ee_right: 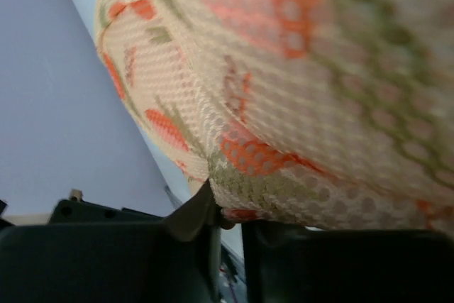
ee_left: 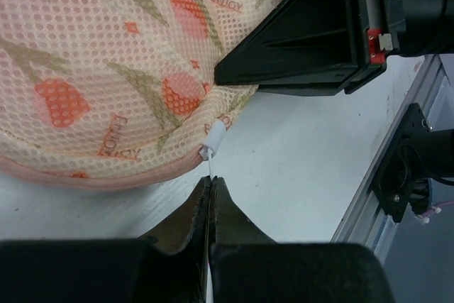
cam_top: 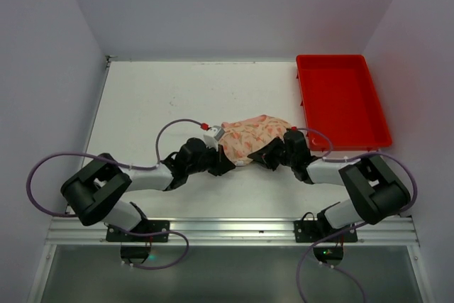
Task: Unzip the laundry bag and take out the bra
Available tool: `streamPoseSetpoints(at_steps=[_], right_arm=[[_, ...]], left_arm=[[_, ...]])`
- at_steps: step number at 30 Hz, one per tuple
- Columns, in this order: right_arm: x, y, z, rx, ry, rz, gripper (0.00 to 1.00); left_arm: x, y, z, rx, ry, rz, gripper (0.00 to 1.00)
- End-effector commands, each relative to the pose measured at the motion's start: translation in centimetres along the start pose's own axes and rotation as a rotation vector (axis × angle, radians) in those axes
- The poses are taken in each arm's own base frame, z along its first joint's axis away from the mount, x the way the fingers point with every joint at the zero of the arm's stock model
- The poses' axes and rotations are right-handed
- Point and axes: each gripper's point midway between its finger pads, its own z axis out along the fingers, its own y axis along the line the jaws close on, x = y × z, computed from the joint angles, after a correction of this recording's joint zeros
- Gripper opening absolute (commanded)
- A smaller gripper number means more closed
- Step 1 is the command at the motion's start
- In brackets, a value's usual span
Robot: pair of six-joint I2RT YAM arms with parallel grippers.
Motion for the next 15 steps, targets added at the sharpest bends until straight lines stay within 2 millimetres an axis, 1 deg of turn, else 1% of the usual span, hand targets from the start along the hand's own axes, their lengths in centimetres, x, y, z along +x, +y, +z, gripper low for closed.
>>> streamPoseSetpoints(at_steps=[1, 2, 3, 4, 5, 6, 7, 8, 9, 10, 11, 12, 14, 15], right_arm=[[-0.3, 2.8, -0.3, -0.075, -0.005, -0.054, 0.06], [-0.4, 2.9, -0.5, -0.071, -0.011, -0.07, 0.0], [-0.8, 3.9, -0.9, -0.089, -0.028, -0.091, 0.0], [-1.1, 3.1, -1.2, -0.047, -0.029, -0.111, 0.0], [-1.4, 3.1, -1.5, -0.039, -0.03, -0.125, 0.0], [-2.1, 4.1, -2.0, -0.06, -0.035, -0.138, 0.0], [-2.3, 3.6, -2.3, -0.034, -0.022, -0.165, 0.0], [-2.5, 3.7, -2.5, -0.031, -0.005, -0.183, 0.0], [-2.9, 4.9, -2.8, -0.047, 0.003, -0.21, 0.0], [-2.9, 4.2, -3.1, -0.018, 0.037, -0.244, 0.0], [-3.0, 4.2, -3.2, -0.005, 0.048, -0.264, 0.0], [-3.4, 5.1, -3.3, -0.013, 0.047, -0.29, 0.0], [-2.8, 4.9, -3.5, -0.001, 0.106, -0.344, 0.0], [-3.0, 6.3, -3.6, -0.035, 0.122, -0.413, 0.0]], left_arm=[[-1.3, 0.1, -1.0, -0.029, -0.066, 0.035, 0.0], [-1.1, 1.2, -1.2, -0.08, -0.064, 0.028, 0.0], [-1.1, 1.7, -1.6, -0.101, -0.068, 0.027, 0.0], [-0.6, 2.5, -1.9, -0.129, -0.059, 0.018, 0.0], [-0.5, 3.7, -2.4, -0.172, -0.055, 0.002, 0.0], [-0.4, 4.5, -2.9, -0.196, -0.057, -0.007, 0.0], [-0.7, 5.5, -3.3, -0.229, -0.068, -0.017, 0.0], [-0.4, 6.4, -3.8, -0.265, -0.061, -0.024, 0.0], [-0.7, 6.8, -4.1, -0.279, -0.069, -0.023, 0.0], [-0.9, 7.5, -4.5, -0.305, -0.072, -0.017, 0.0], [-0.8, 8.1, -4.8, -0.332, -0.068, -0.017, 0.0], [-1.2, 8.4, -5.1, -0.342, -0.078, -0.012, 0.0], [-1.6, 9.5, -5.7, -0.388, -0.087, -0.007, 0.0], [-1.8, 9.9, -6.0, -0.402, -0.094, -0.004, 0.0]])
